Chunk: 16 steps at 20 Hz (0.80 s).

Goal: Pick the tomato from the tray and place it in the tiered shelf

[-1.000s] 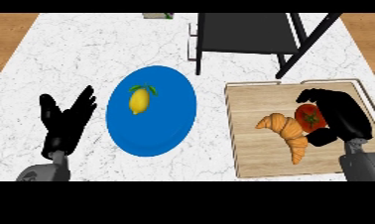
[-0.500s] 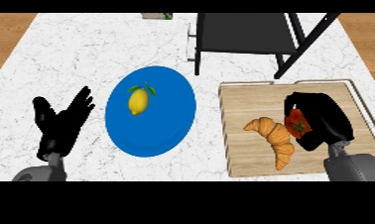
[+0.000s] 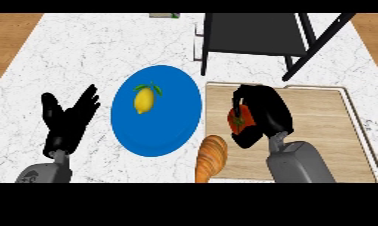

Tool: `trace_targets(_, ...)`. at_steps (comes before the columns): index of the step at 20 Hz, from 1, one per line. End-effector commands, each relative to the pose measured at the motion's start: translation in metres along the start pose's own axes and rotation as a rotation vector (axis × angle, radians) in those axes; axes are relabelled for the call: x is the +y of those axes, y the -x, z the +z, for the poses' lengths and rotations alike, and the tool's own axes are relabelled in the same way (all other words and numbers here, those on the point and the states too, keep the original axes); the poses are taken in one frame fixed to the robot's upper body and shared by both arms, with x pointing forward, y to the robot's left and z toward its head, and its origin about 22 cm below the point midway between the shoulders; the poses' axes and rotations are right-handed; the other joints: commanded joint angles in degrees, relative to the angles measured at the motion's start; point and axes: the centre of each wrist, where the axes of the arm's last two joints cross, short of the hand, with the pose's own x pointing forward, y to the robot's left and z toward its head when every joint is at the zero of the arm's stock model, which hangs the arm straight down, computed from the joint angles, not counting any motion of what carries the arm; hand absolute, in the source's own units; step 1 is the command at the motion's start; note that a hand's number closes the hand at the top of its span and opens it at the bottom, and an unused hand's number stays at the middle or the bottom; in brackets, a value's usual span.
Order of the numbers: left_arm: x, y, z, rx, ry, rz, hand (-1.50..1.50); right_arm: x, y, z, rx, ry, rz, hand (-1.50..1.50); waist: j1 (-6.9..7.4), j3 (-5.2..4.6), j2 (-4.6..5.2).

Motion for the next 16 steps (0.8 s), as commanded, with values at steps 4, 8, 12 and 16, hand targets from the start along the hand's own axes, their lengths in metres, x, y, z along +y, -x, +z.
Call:
trace_targets(4,-0.002,0.008,0.0,0.045,-0.01,0.009,0.0,-0.052,-0.118,0.029,-0.072,0.253,-0.181,1.5,-0.77,0.69,-0.04)
trace_targets(8,-0.006,0.009,0.002,0.032,-0.012,0.031,0.0,-0.084,-0.155,0.048,-0.018,0.347,-0.191,1.5,-1.06,0.73,0.28)
trace_targets(12,0.002,0.003,0.015,0.034,-0.016,0.018,0.0,-0.145,-0.176,0.067,0.011,0.422,-0.2,1.5,-0.99,0.76,0.12)
trace_targets(16,0.007,0.009,0.009,0.042,-0.006,0.022,0.0,-0.18,-0.193,0.05,0.067,0.454,-0.185,1.5,-1.34,0.73,0.37)
